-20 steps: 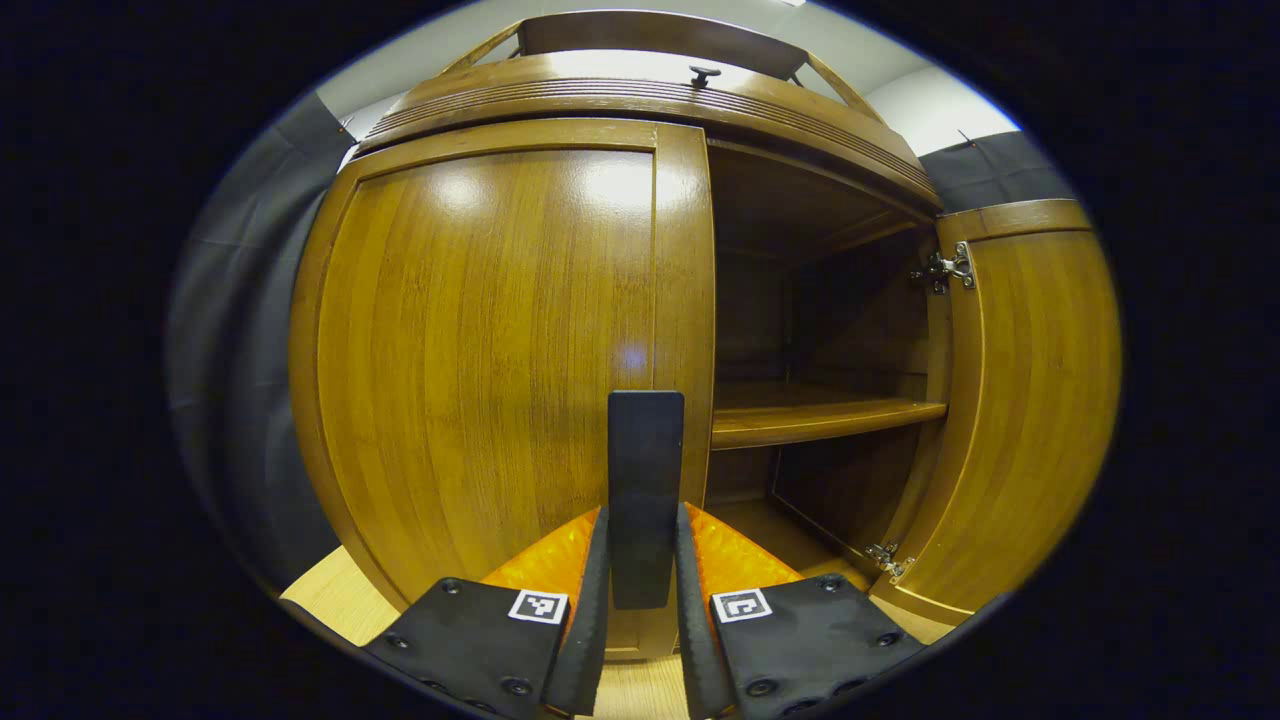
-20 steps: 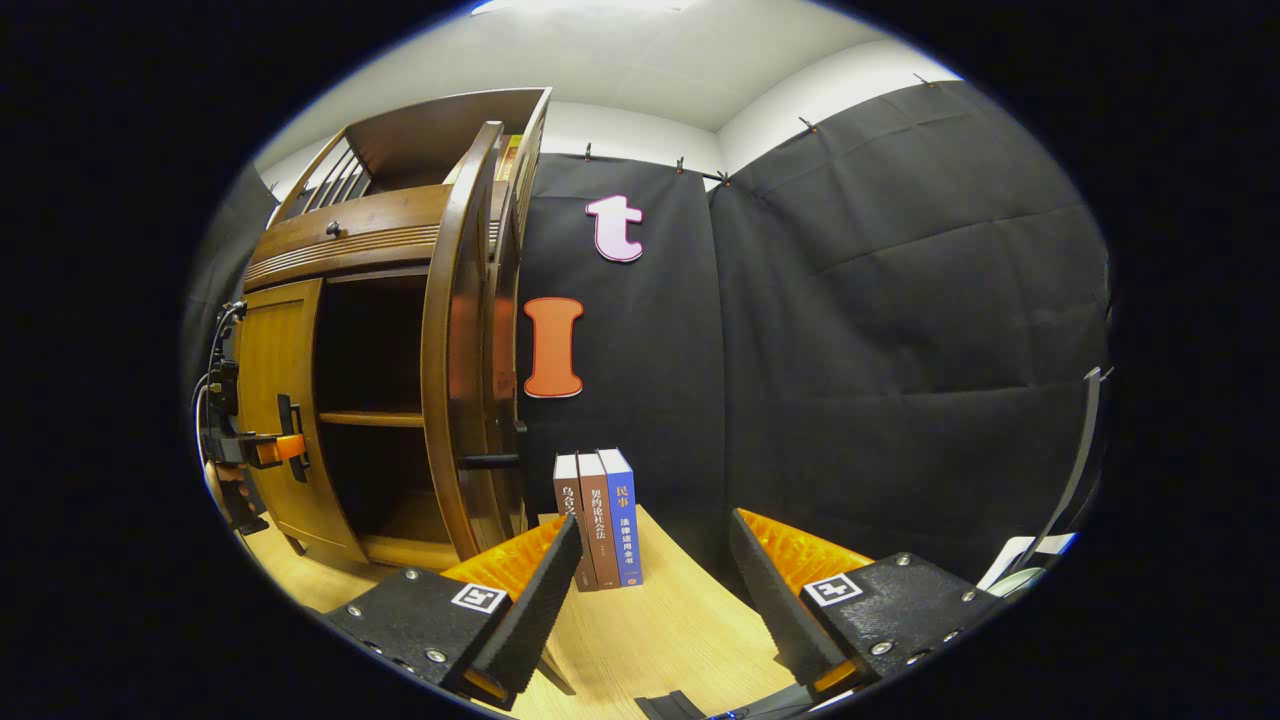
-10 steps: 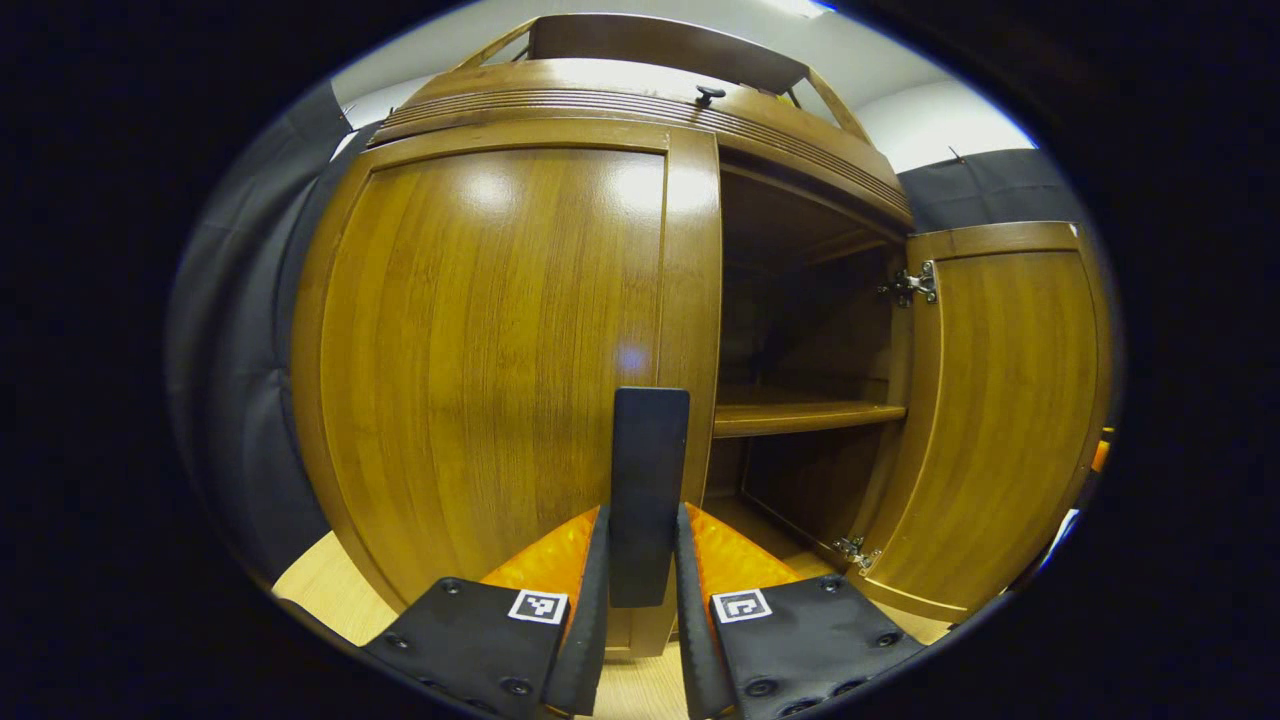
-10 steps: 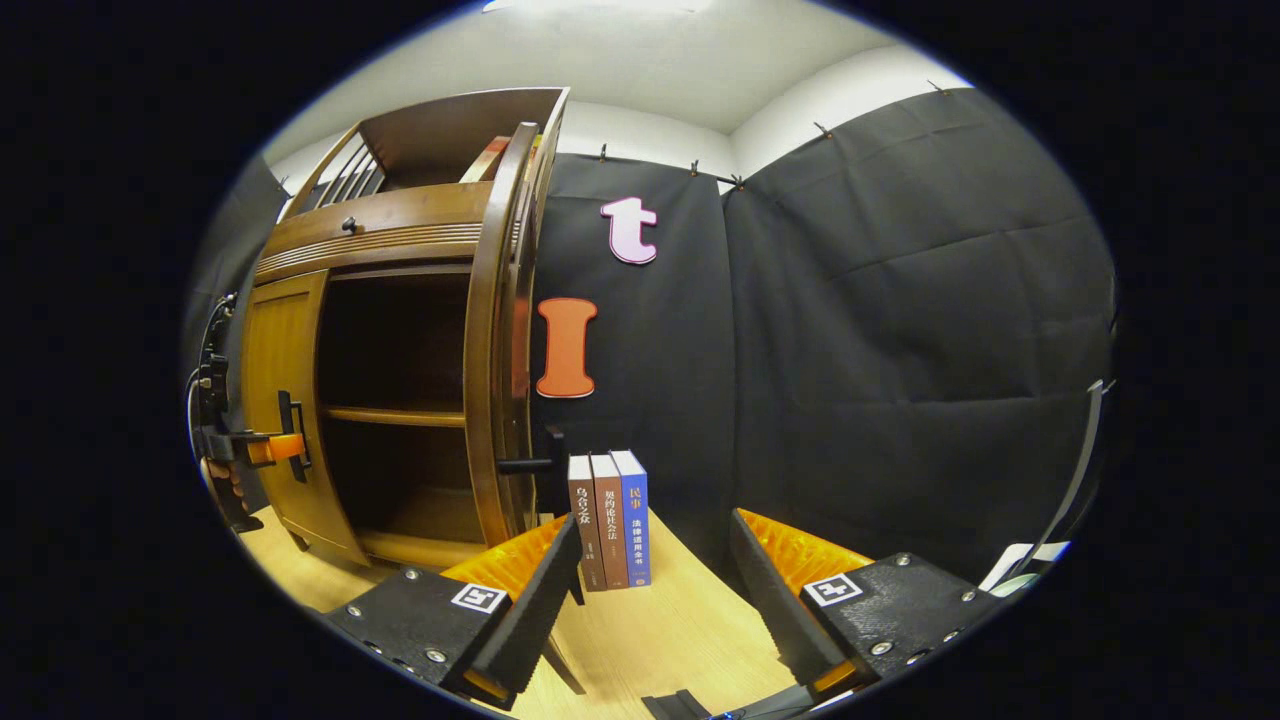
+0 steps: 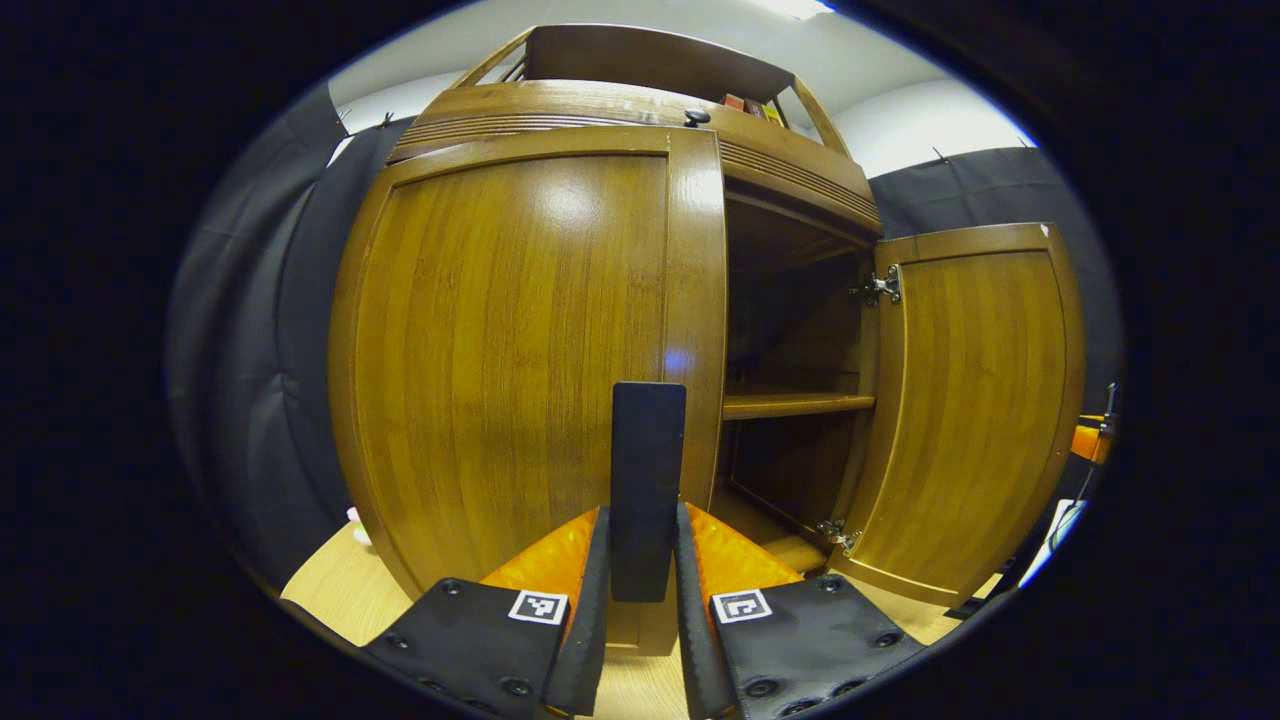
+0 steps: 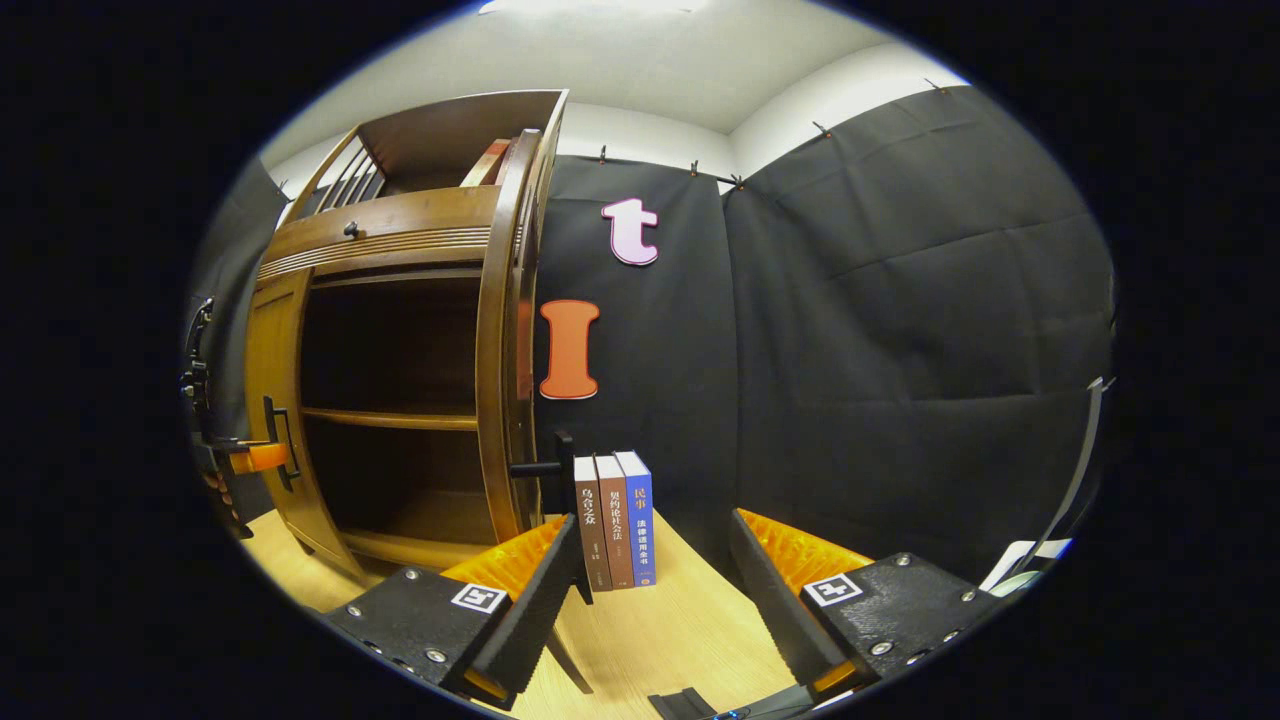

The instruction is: Open the right door of the double-door shoe cabinet with the right hand, and open the left door with the left hand.

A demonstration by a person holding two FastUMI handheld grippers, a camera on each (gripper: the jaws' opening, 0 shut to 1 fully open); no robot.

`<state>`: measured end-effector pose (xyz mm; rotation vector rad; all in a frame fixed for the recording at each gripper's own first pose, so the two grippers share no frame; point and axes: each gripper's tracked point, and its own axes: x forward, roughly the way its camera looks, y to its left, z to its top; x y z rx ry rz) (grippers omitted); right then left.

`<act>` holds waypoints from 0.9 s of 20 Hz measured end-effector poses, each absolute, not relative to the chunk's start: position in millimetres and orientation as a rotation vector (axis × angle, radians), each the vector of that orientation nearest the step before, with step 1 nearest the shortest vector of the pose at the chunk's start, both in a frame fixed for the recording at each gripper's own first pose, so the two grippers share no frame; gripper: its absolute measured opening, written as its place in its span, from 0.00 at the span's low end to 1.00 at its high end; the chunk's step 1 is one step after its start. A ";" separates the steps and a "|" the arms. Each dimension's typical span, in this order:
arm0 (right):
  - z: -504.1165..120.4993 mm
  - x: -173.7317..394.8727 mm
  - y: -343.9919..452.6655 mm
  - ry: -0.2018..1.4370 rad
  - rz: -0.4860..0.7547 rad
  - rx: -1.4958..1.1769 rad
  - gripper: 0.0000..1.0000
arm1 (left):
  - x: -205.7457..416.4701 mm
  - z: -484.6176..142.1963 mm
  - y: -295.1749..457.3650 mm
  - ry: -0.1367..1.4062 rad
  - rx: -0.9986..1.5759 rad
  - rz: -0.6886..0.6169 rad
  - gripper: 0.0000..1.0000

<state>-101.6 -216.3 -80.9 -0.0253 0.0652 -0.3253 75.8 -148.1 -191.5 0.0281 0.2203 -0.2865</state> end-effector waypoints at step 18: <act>-69.2 -102.5 -202.8 0.031 -0.307 -0.027 0.92 | 40.8 -190.7 -136.1 0.197 0.080 -0.300 0.07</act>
